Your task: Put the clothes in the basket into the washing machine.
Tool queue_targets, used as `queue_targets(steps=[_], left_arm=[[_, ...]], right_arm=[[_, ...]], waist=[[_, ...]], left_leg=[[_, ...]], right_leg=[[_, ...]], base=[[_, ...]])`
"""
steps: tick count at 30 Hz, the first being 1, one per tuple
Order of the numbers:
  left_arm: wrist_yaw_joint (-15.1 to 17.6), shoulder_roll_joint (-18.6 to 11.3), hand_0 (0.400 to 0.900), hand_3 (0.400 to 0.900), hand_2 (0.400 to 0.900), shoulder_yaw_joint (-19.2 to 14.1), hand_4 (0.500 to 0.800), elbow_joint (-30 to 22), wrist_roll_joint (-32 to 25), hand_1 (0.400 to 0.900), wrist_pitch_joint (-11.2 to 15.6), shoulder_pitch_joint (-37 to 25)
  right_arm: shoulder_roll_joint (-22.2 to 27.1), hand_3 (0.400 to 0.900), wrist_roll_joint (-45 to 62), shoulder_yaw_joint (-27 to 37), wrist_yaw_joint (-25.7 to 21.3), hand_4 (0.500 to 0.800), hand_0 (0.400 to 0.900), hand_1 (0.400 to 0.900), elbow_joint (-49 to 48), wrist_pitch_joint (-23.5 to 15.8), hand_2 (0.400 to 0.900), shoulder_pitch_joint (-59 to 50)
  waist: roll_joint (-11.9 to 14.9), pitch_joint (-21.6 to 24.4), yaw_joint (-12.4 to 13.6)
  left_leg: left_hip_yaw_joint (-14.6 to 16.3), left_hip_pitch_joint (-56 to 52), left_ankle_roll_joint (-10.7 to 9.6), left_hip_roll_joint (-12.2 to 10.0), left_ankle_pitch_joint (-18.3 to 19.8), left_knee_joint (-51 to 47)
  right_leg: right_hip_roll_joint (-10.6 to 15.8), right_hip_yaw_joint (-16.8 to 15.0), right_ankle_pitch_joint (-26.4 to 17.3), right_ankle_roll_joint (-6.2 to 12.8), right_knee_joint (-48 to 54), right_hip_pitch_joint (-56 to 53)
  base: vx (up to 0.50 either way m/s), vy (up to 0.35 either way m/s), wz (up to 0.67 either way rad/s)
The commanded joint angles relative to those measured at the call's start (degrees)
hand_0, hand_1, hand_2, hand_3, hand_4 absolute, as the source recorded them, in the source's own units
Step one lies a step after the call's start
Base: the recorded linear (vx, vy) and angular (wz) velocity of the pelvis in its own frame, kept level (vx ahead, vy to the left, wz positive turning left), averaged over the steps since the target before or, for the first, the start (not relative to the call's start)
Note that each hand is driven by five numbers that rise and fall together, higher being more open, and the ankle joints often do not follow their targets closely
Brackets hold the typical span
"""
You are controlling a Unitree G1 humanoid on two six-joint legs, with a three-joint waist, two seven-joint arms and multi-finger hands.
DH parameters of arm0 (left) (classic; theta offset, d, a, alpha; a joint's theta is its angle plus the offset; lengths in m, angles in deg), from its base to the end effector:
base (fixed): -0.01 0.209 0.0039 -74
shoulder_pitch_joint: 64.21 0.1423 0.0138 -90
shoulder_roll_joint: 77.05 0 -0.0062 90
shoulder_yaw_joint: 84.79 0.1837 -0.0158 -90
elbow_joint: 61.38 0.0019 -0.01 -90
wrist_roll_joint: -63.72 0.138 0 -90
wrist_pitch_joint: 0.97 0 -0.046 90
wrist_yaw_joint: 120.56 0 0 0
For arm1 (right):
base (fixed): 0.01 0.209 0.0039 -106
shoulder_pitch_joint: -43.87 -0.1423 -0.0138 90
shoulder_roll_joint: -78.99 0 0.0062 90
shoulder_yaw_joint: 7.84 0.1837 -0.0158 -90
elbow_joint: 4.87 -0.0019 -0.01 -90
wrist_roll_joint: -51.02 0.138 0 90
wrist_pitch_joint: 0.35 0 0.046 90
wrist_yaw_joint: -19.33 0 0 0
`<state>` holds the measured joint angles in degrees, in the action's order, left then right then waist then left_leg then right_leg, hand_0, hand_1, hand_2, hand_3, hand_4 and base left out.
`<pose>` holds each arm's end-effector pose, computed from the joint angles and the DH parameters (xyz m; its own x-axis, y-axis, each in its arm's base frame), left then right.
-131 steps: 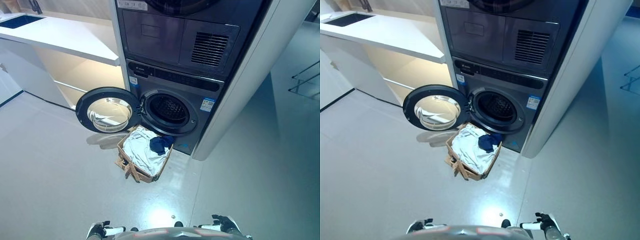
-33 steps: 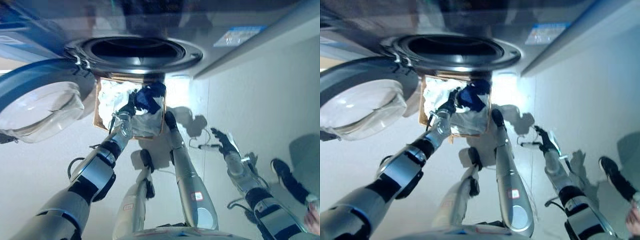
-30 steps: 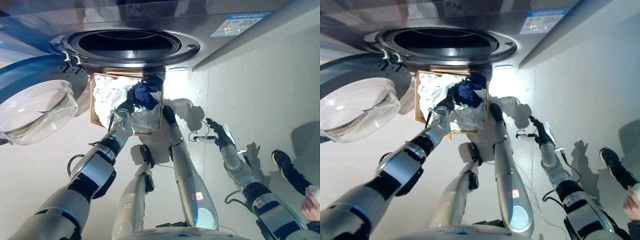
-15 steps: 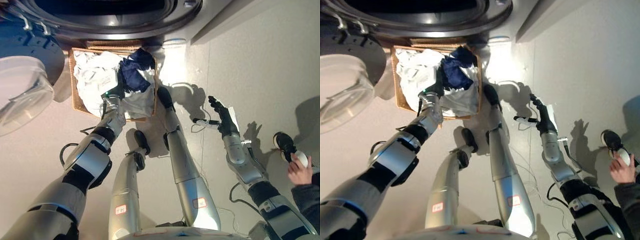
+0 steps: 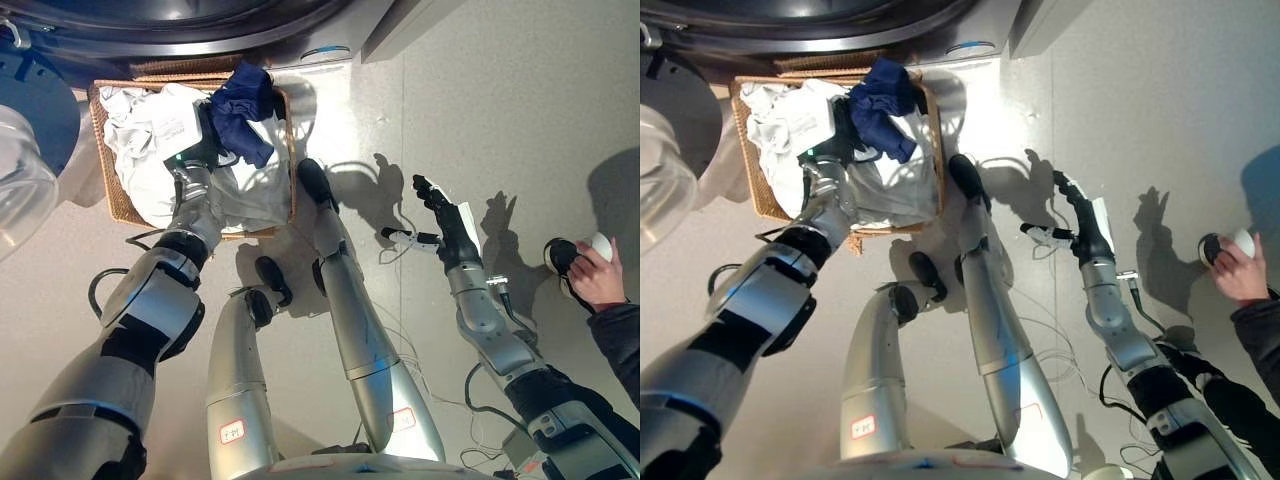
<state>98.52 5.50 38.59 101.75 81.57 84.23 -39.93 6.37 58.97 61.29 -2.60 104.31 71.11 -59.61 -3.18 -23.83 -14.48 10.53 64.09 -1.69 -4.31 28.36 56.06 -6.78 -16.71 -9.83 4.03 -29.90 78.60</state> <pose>0.3677 0.1916 0.1486 0.8568 0.3121 0.4105 -0.4886 0.2364 0.8399 0.2373 -0.2108 0.0504 0.9785 -0.0193 0.2055 0.1078 0.8970 -0.4286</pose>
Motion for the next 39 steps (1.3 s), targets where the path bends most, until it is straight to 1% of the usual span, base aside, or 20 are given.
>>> queue_targets(steps=[1,3,7,8,9,11,13,14,15,16,19,22,24,26,28,31,34,36,38,39], left_arm=[[2.2,-2.4,0.4,0.4,0.4,-3.1,0.5,0.7,-1.0,0.4,0.9,0.2],[1.9,-2.1,0.4,0.4,0.4,-3.1,0.5,0.8,-1.6,0.4,1.3,0.3],[0.9,-0.7,0.4,0.4,0.4,-4.6,0.5,0.4,-5.1,0.4,3.3,1.6],[0.7,0.0,0.4,0.4,0.4,-5.0,0.5,0.2,-6.3,0.4,3.9,2.0],[0.2,1.2,0.4,0.4,0.4,-6.7,0.5,-0.2,-9.4,0.4,5.5,2.9],[-0.4,3.1,0.4,0.4,0.4,-7.9,0.5,-1.3,-12.5,0.4,7.0,4.7],[-2.0,5.2,0.4,0.4,0.4,-8.6,0.5,-2.8,-14.9,0.4,8.7,7.2],[-2.7,6.2,0.4,0.4,0.4,-9.0,0.5,-3.5,-16.2,0.4,9.4,8.4],[-4.3,7.2,0.4,0.4,0.4,-9.9,0.5,-4.2,-19.0,0.4,10.5,9.8],[-4.9,8.0,0.4,0.4,0.4,-10.5,0.5,-4.9,-21.0,0.4,11.1,11.0],[-8.1,9.4,0.4,0.4,0.4,-12.9,0.5,-6.6,-28.1,0.4,13.0,13.5],[-9.7,10.1,0.4,0.4,0.4,-14.7,0.5,-8.0,-34.1,0.4,14.6,14.5],[-10.2,9.7,0.4,0.4,0.4,-14.8,0.5,-8.2,-35.0,0.4,15.1,14.5],[-11.0,9.5,0.4,0.4,0.4,-15.2,0.5,-7.8,-36.4,0.4,15.4,14.2],[-11.8,8.5,0.4,0.4,0.4,-15.4,0.5,-7.8,-37.8,0.4,15.9,13.0],[-13.2,7.0,0.4,0.4,0.4,-16.3,0.5,-7.2,-41.5,0.4,16.3,9.6],[-15.3,7.0,0.4,0.4,0.4,-16.9,0.5,-6.2,-46.1,0.4,17.0,6.7],[-15.8,6.7,0.4,0.4,0.4,-17.5,0.5,-5.9,-48.1,0.4,17.5,4.8],[-16.3,5.4,0.4,0.4,0.4,-17.8,0.5,-4.8,-47.8,0.4,17.2,2.9],[-16.7,4.6,0.4,0.4,0.4,-18.2,0.5,-4.1,-48.7,0.4,17.2,1.9]], right_arm=[[0.9,0.9,-0.3,1.3,-1.2,0.8,0.9,0.9,-5.7,-3.2,0.9,2.6],[1.0,0.9,-0.3,1.3,-1.1,0.8,0.9,0.9,-5.2,-3.3,0.9,2.6],[0.4,0.9,-0.1,1.4,-1.4,0.8,0.9,0.9,-3.1,-3.0,0.9,3.0],[0.1,0.9,0.0,1.4,-1.5,0.8,0.9,0.9,-2.4,-3.0,0.9,3.0],[-0.2,0.9,0.0,1.5,-1.7,0.8,0.9,0.9,-1.6,-2.9,0.9,3.1],[-0.5,0.9,0.0,1.6,-2.1,0.8,0.9,0.9,-0.1,-2.6,0.9,3.1],[-0.7,0.9,0.0,1.8,-2.3,0.8,0.9,0.9,1.9,-2.2,0.9,3.4],[-0.8,0.9,-0.1,2.0,-2.4,0.8,0.9,0.9,2.7,-1.9,0.9,3.5],[-1.0,0.9,-0.1,2.2,-2.4,0.8,0.9,0.9,3.7,-1.6,0.9,3.5],[-1.3,0.9,0.2,2.3,-2.3,0.8,0.9,0.9,4.7,-1.2,0.9,3.7],[-2.2,0.9,1.1,2.8,-1.8,0.8,0.9,0.9,8.6,-0.4,0.9,3.7],[-3.7,0.9,2.9,3.1,-1.4,0.8,0.9,0.9,14.6,0.5,0.9,2.9],[-4.5,0.9,4.1,2.9,-0.7,0.8,0.9,0.9,17.9,0.9,0.9,2.0],[-4.9,0.9,4.7,2.8,-0.3,0.8,0.9,0.9,20.4,1.1,0.9,1.5],[-5.3,0.9,5.9,2.4,1.3,0.8,0.9,0.9,22.9,1.5,0.9,0.8],[-5.0,0.9,6.7,2.4,2.8,0.8,0.9,0.9,23.6,1.7,0.9,1.3],[-5.0,0.9,7.0,2.7,3.3,0.8,0.9,0.9,23.7,1.9,0.9,2.6],[-5.2,0.9,6.9,2.5,3.5,0.8,0.9,0.9,23.6,2.0,0.9,2.9],[-5.2,0.9,7.0,2.6,3.9,0.8,0.9,0.9,23.0,1.8,0.9,3.7],[-5.1,0.9,7.0,2.7,4.1,0.8,0.9,0.9,22.6,1.7,0.9,3.9]], waist=[[0.8,0.0,-1.8],[0.7,0.5,-1.9],[0.5,1.7,-1.9],[0.5,2.0,-1.9],[0.4,2.2,-1.8],[-0.1,2.7,-1.7],[-0.5,3.1,-1.4],[0.2,3.1,-2.3],[0.0,3.3,-2.1],[-0.1,3.2,-1.9],[-0.4,3.4,-1.4],[-0.9,3.5,-0.7],[-1.1,3.5,-0.7],[-1.2,3.7,-0.6],[-1.7,4.7,-0.5],[-2.2,6.0,-0.9],[-2.9,7.0,-1.4],[-3.2,7.6,-1.9],[-3.4,8.4,-2.5],[-3.4,8.7,-2.7]], left_leg=[[-0.9,-6.1,1.3,0.8,1.4,-3.7],[-0.8,-6.4,1.2,0.6,1.4,-4.0],[-0.7,-8.8,1.1,0.3,0.8,-6.4],[-0.7,-9.7,1.1,0.4,0.6,-7.4],[-0.8,-10.9,1.0,0.5,0.2,-8.7],[-0.9,-13.3,0.9,0.7,-0.7,-11.2],[-1.0,-16.9,0.7,1.5,-1.9,-14.6],[-0.7,-17.9,0.7,2.9,-4.1,-16.4],[-0.8,-20.5,0.4,3.3,-5.1,-19.0],[-0.9,-22.7,0.4,3.9,-5.7,-21.1],[-1.3,-29.2,-0.1,4.8,-7.8,-27.4],[-2.0,-35.1,-0.5,5.7,-10.1,-33.9],[-2.3,-38.5,-0.7,6.1,-11.2,-37.2],[-2.6,-40.4,-0.9,6.0,-12.1,-39.0],[-3.0,-45.1,-1.2,5.7,-13.5,-44.3],[-3.1,-48.4,-1.8,5.0,-14.6,-48.1],[-3.2,-51.2,-2.4,4.3,-15.7,-51.1],[-2.8,-52.8,-2.7,4.0,-16.3,-52.9],[-2.0,-53.9,-3.0,3.6,-17.0,-54.5],[-1.8,-54.3,-3.2,3.3,-17.5,-55.2]], right_leg=[[-1.4,4.3,1.8,3.51,-3.1,2.9],[-1.4,4.5,1.6,3.52,-2.6,2.7],[-1.2,4.7,1.2,3.48,-0.9,0.8],[-1.0,4.7,1.1,3.51,-0.3,0.1],[-0.8,4.6,1.0,3.46,0.3,-0.9],[-0.3,4.4,0.9,3.43,1.7,-3.1],[0.5,4.0,0.7,3.42,3.2,-6.0],[2.2,3.0,-1.6,3.49,5.6,-7.6],[2.9,2.8,-1.6,3.47,6.7,-9.6],[3.6,2.8,-1.9,3.49,7.5,-11.3],[5.2,3.0,-2.4,3.56,10.6,-16.3],[6.0,3.7,-2.9,3.55,13.5,-21.0],[6.5,4.0,-3.1,3.52,15.0,-23.7],[6.6,4.4,-3.2,3.5,15.8,-25.1],[6.3,5.0,-3.1,3.57,16.9,-27.5],[5.8,5.4,-2.6,3.48,17.3,-28.6],[5.2,5.7,-1.9,3.15,17.3,-29.5],[4.5,5.8,-1.3,3.07,17.2,-29.6],[4.0,6.0,-0.7,2.96,17.2,-29.5],[3.7,6.1,-0.5,2.94,17.2,-29.6]], base=[[0.03,-0.012,-0.04],[0.04,-0.008,-0.04],[0.05,-0.009,0.01],[0.07,0.017,0.03],[0.06,0.015,0.07],[0.07,0.016,0.12],[0.03,-0.006,0.28],[-0.03,-0.028,0.41],[-0.03,-0.031,0.42],[0.07,0.013,0.18],[0.07,0.018,0.16],[0.07,0.02,0.11],[0.06,0.017,0.08],[0.07,0.016,0.0],[0.11,0.032,-0.08],[0.09,0.021,-0.05],[0.12,-0.006,0.0],[0.14,-0.013,-0.12],[0.14,-0.017,-0.17],[0.14,-0.031,-0.23]])
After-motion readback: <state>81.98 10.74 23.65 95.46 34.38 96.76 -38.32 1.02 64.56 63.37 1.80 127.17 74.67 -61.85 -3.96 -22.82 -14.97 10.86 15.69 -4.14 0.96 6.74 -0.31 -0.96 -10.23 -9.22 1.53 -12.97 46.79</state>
